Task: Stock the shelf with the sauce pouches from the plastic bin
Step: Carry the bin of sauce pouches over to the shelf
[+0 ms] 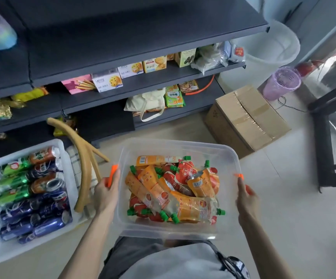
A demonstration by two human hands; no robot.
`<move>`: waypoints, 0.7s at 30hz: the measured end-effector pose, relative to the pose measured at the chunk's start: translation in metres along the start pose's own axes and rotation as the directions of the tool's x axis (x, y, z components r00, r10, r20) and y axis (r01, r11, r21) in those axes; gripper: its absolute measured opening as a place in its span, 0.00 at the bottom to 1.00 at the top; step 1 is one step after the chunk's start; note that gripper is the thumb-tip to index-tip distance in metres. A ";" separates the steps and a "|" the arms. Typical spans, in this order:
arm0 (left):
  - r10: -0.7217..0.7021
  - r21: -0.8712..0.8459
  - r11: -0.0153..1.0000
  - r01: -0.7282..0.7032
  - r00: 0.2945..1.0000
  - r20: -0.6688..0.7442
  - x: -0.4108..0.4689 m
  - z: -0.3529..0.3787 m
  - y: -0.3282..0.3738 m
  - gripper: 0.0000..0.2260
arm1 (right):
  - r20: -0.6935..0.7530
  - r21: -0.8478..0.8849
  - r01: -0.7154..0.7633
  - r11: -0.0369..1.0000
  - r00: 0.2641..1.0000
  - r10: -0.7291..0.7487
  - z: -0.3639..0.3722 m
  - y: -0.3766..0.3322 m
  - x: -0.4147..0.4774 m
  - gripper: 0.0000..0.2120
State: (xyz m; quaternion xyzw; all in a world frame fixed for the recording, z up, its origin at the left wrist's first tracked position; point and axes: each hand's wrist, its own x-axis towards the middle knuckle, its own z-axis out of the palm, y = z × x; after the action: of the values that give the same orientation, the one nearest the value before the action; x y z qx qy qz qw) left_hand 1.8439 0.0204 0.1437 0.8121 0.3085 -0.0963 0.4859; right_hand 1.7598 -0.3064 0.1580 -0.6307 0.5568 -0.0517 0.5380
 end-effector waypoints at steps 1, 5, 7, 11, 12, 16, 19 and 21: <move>0.005 -0.001 1.000 -0.005 1.000 -0.001 0.013 0.009 0.014 0.27 | -0.011 0.002 -0.004 1.000 1.000 0.004 0.008 -0.011 0.011 0.19; 0.015 -0.001 1.000 -0.015 1.000 0.014 0.070 0.046 0.068 0.22 | -0.029 0.047 0.000 0.999 1.000 0.002 0.044 -0.054 0.057 0.18; 0.019 -0.002 1.000 -0.019 0.999 0.038 0.102 0.065 0.093 0.23 | -0.039 0.078 0.002 0.997 0.999 0.001 0.063 -0.077 0.075 0.18; 0.063 0.063 0.996 -0.069 0.993 0.103 0.166 0.099 0.145 0.23 | -0.093 0.132 -0.031 0.991 0.995 0.044 0.096 -0.118 0.110 0.16; 0.083 0.077 0.993 -0.092 0.990 0.118 0.181 0.108 0.160 0.23 | -0.107 0.144 -0.037 0.989 0.993 0.053 0.103 -0.129 0.118 0.16; 0.149 0.117 0.978 -0.175 0.969 0.198 0.233 0.148 0.219 0.21 | -0.190 0.213 -0.078 0.974 0.975 0.119 0.123 -0.161 0.150 0.16; 0.155 0.138 0.970 -0.199 0.949 0.275 0.258 0.184 0.258 0.20 | -0.227 0.278 -0.105 0.955 0.959 0.171 0.127 -0.176 0.170 0.15; 0.155 0.142 0.968 -0.205 0.940 0.303 0.270 0.211 0.281 0.20 | -0.266 0.327 -0.100 0.940 0.944 0.193 0.127 -0.186 0.186 0.15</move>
State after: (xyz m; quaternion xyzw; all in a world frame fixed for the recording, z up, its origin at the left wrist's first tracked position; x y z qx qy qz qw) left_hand 2.2548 -0.1432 0.1180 0.8529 0.1489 -0.1952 0.4607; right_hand 2.0343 -0.4050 0.1432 -0.4803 0.6615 -0.1908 0.5434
